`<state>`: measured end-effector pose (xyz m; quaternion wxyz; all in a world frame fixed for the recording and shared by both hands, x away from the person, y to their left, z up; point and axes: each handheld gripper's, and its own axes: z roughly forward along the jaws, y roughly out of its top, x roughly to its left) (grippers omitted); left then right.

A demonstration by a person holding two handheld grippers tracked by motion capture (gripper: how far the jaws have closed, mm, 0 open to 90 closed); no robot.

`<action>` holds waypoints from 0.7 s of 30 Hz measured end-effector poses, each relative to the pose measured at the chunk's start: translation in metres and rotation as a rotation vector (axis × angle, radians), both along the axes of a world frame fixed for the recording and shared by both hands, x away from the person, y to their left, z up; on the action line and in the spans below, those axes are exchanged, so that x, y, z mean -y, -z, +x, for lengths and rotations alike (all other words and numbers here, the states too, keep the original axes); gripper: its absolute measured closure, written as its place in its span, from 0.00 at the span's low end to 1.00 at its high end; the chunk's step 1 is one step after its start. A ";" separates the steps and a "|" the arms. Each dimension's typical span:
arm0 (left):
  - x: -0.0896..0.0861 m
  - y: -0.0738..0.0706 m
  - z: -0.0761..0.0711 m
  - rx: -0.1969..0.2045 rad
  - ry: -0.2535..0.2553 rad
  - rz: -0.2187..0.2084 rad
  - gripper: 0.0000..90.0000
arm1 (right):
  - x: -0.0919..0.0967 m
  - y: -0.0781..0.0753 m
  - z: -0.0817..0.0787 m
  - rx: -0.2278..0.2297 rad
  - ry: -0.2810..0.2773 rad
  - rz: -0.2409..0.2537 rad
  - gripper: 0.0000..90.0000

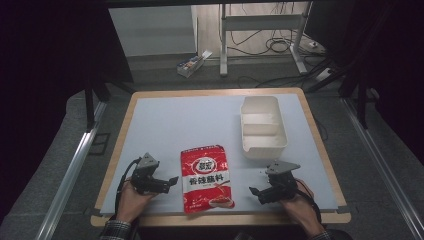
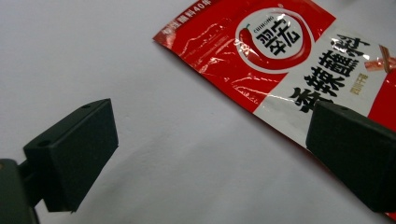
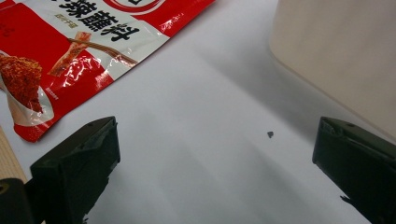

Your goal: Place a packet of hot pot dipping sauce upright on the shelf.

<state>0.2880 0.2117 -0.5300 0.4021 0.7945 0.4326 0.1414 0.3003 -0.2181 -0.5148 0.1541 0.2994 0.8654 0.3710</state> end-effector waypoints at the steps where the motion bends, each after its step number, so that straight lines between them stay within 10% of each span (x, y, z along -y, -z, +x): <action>1: 0.000 0.000 0.000 0.004 -0.007 -0.002 0.05 | 0.000 0.000 0.000 0.000 0.001 -0.001 0.01; 14: 0.006 0.000 0.001 -0.001 0.036 0.035 0.31 | -0.003 0.000 -0.001 0.013 0.002 0.001 0.01; 21: 0.003 -0.001 0.006 -0.002 0.023 -0.015 0.55 | -0.006 0.001 -0.001 0.015 -0.009 -0.002 0.01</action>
